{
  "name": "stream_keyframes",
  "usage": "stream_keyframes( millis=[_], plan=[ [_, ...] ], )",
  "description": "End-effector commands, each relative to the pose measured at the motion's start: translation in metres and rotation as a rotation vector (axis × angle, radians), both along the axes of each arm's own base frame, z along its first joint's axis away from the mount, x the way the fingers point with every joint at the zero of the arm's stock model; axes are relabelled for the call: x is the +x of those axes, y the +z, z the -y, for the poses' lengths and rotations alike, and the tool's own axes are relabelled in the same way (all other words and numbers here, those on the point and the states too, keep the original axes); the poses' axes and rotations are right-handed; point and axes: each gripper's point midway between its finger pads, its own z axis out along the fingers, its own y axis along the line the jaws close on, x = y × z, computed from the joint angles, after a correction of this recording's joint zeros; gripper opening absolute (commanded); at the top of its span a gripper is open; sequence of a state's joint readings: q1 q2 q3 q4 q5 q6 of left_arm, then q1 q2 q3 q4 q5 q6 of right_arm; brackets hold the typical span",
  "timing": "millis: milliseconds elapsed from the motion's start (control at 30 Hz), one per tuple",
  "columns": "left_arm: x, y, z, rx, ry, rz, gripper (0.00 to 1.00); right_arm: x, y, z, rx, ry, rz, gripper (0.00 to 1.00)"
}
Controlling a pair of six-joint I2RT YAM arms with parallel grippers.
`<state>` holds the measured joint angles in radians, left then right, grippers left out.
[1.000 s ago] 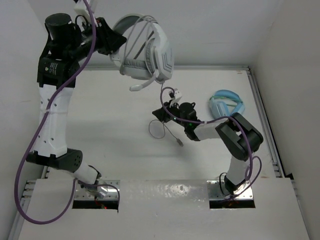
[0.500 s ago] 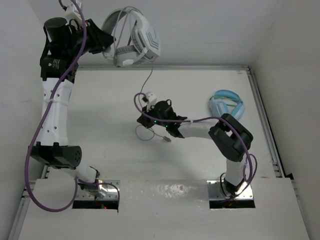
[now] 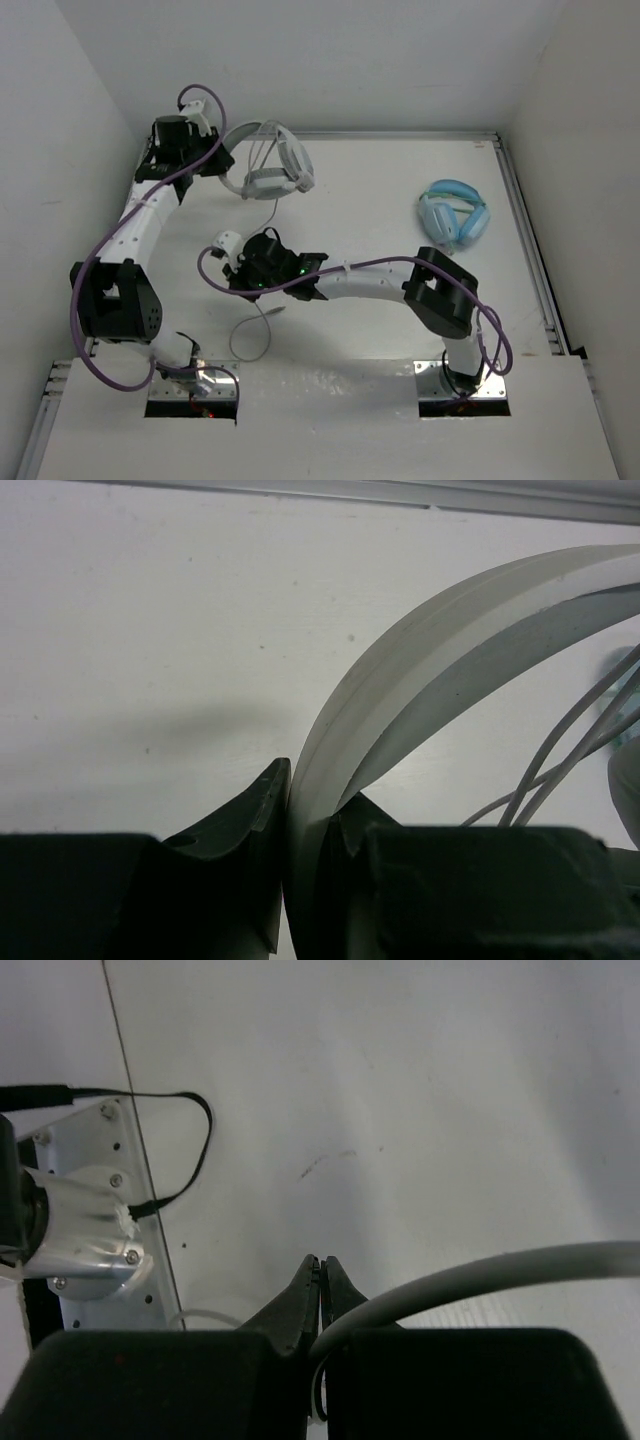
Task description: Wrap the headphones
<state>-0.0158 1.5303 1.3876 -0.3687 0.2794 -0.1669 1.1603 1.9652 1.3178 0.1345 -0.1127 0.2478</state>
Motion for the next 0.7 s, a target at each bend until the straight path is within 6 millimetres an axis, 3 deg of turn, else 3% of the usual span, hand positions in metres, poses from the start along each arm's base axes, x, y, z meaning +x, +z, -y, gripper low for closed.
stream_keyframes(
  millis=[0, 167, 300, 400, 433, 500, 533, 600, 633, 667],
  plan=[
    [0.010, 0.067, -0.009, 0.028, 0.033, 0.284, 0.00, -0.002, 0.041, -0.015, 0.052, 0.067, 0.038, 0.00],
    [0.020, 0.037, -0.006, 0.029, 0.027, 0.233, 0.00, -0.013, 0.070, -0.024, 0.123, 0.134, 0.043, 0.00],
    [0.025, 0.045, -0.004, -0.040, 0.024, 0.198, 0.00, 0.000, 0.052, -0.004, 0.052, 0.079, 0.096, 0.00],
    [0.022, 0.072, -0.002, -0.170, -0.029, 0.192, 0.00, 0.017, 0.020, 0.032, -0.015, -0.002, 0.092, 0.00],
    [0.020, 0.089, -0.005, -0.186, -0.038, 0.209, 0.00, 0.022, 0.001, 0.051, -0.058, -0.053, 0.086, 0.00],
    [0.009, 0.109, 0.004, -0.236, -0.095, 0.226, 0.00, 0.035, -0.006, 0.063, -0.039, -0.109, 0.084, 0.00],
    [0.005, 0.117, 0.006, -0.248, -0.109, 0.238, 0.00, 0.046, -0.020, 0.080, -0.057, -0.148, 0.075, 0.00],
    [-0.009, 0.135, 0.015, -0.281, -0.165, 0.256, 0.00, 0.066, -0.013, 0.092, -0.029, -0.209, 0.100, 0.00],
    [-0.014, 0.138, 0.017, -0.290, -0.178, 0.251, 0.00, 0.082, -0.015, 0.108, -0.035, -0.260, 0.104, 0.00],
    [-0.019, 0.143, 0.019, -0.301, -0.196, 0.251, 0.00, 0.093, -0.003, 0.114, -0.003, -0.292, 0.121, 0.00]
  ],
)
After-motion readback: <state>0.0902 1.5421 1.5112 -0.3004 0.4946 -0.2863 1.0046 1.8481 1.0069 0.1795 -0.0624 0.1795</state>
